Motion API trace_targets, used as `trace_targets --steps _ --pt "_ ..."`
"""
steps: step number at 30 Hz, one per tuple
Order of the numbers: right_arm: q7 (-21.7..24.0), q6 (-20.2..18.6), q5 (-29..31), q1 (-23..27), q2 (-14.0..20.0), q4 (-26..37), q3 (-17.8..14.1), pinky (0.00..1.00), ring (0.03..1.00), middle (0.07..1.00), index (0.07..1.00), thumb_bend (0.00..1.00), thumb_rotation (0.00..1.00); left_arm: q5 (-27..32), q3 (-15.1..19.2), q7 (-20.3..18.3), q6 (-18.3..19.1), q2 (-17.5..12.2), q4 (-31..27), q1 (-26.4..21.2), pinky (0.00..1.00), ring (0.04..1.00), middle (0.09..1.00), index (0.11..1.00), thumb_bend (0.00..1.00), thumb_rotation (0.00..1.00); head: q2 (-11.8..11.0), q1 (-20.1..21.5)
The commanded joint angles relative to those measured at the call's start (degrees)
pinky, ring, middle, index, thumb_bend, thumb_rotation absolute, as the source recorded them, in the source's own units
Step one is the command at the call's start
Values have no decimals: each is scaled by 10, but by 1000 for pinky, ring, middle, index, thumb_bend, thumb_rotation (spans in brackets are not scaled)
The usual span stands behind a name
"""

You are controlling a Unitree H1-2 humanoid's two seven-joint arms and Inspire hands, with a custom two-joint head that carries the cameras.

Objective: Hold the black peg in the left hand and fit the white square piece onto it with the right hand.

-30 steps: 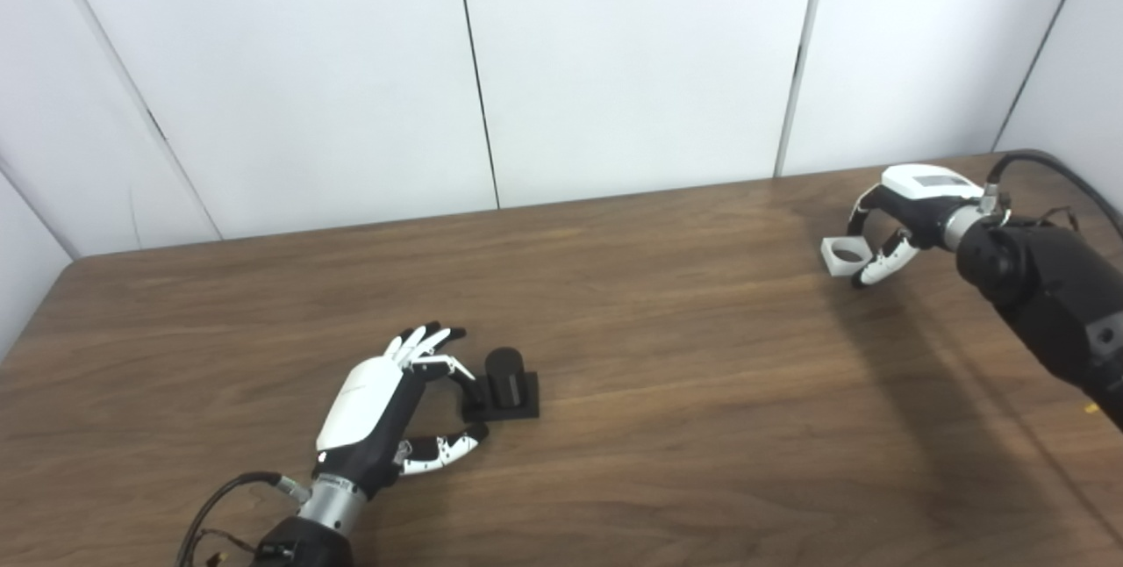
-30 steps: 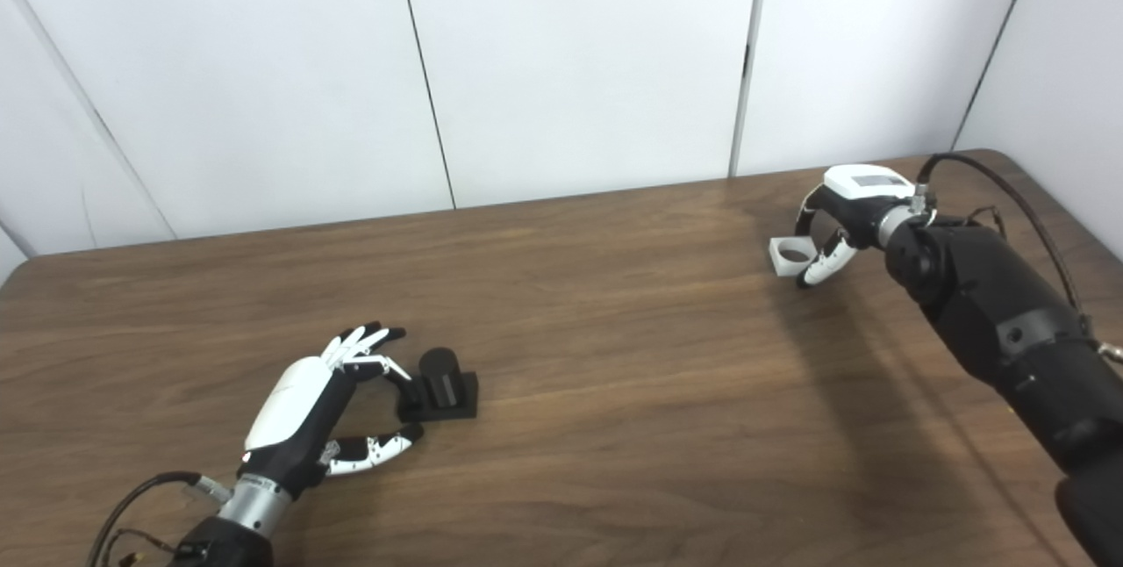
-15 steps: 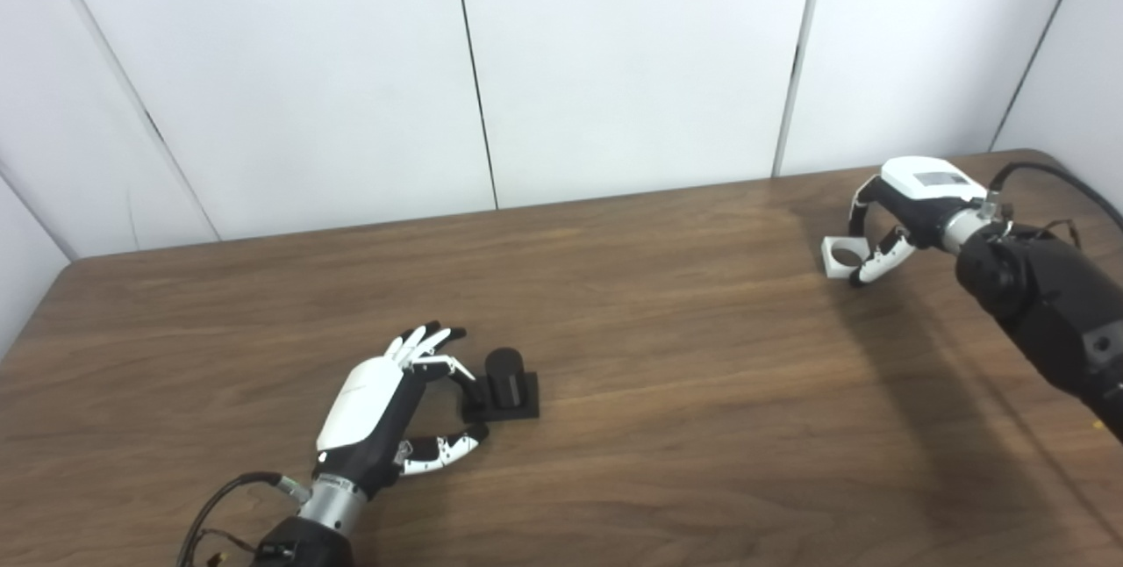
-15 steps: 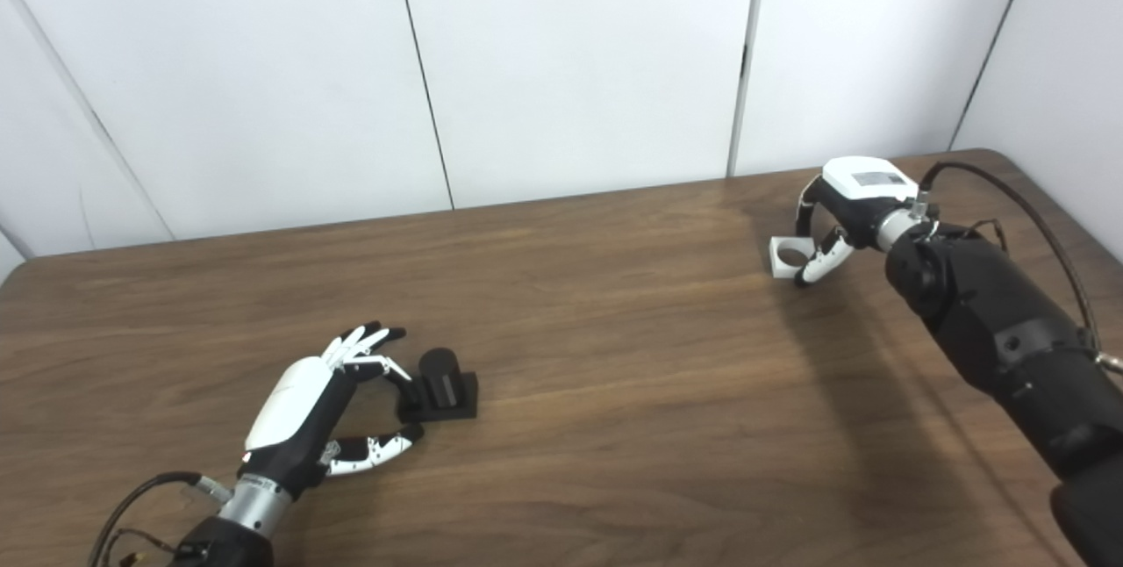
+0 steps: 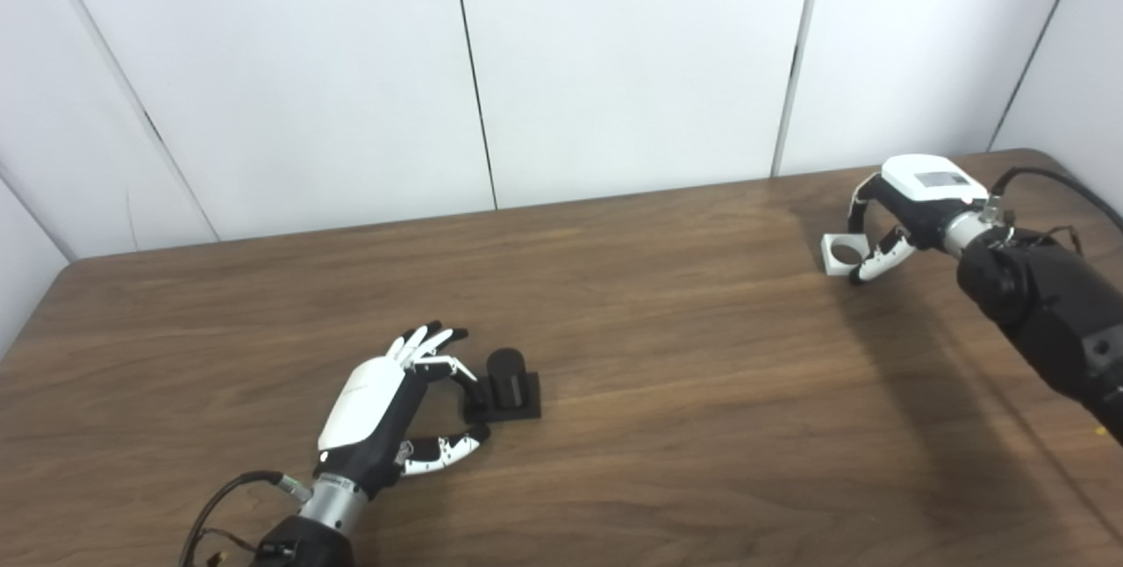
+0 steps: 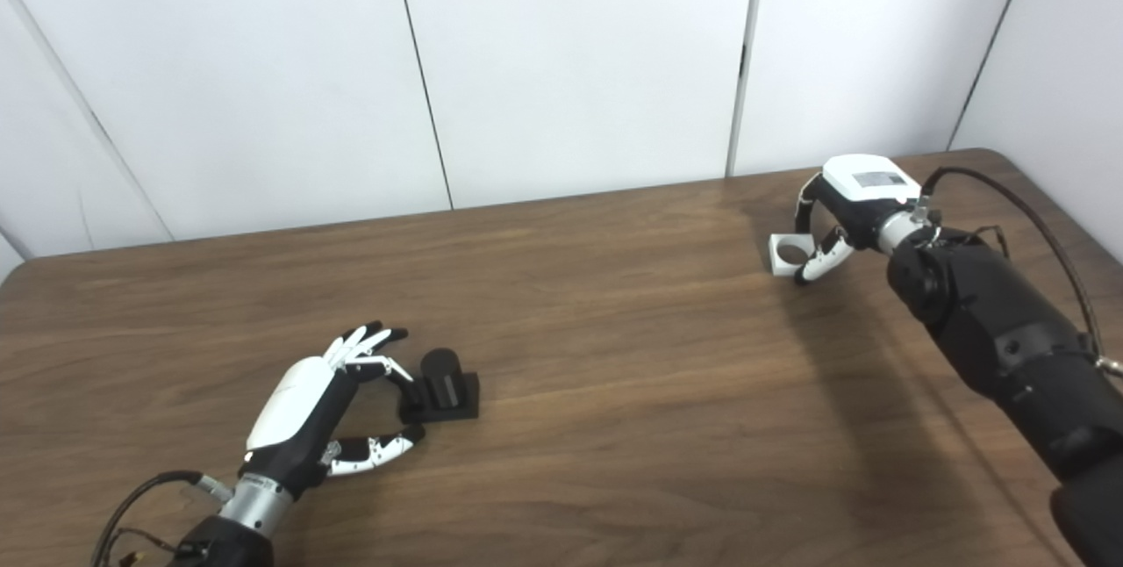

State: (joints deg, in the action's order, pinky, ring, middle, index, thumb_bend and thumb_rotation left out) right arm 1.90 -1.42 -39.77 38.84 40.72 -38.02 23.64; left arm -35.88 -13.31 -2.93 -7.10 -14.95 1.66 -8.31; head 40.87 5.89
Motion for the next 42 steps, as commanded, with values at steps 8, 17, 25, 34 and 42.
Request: trace_targets --steps 8,17,25,34,42 --pt "6 -18 -4 -22 9 39 -28 833 827 779 484 524 137 -1 4 6 -1 -3 -9 -21 993 979 913 484 523 61 1 2" --pt "1 -8 -8 -29 14 97 -47 860 831 772 484 524 137 -3 3 7 0 -2 -6 -24 991 983 913 484 522 61 0 1" --pt "11 -12 -7 -33 13 146 -70 854 843 765 483 522 139 1 5 5 0 -3 -6 -24 998 987 918 484 522 61 -3 3" --pt "43 -23 -13 -36 13 207 -88 870 861 783 483 521 140 0 4 5 -1 -3 -6 -24 988 980 914 484 522 61 -3 4" --pt "65 -29 -27 -35 9 250 -94 898 869 789 484 521 143 -3 2 7 -1 -1 -4 -24 992 981 915 484 523 61 -2 3"
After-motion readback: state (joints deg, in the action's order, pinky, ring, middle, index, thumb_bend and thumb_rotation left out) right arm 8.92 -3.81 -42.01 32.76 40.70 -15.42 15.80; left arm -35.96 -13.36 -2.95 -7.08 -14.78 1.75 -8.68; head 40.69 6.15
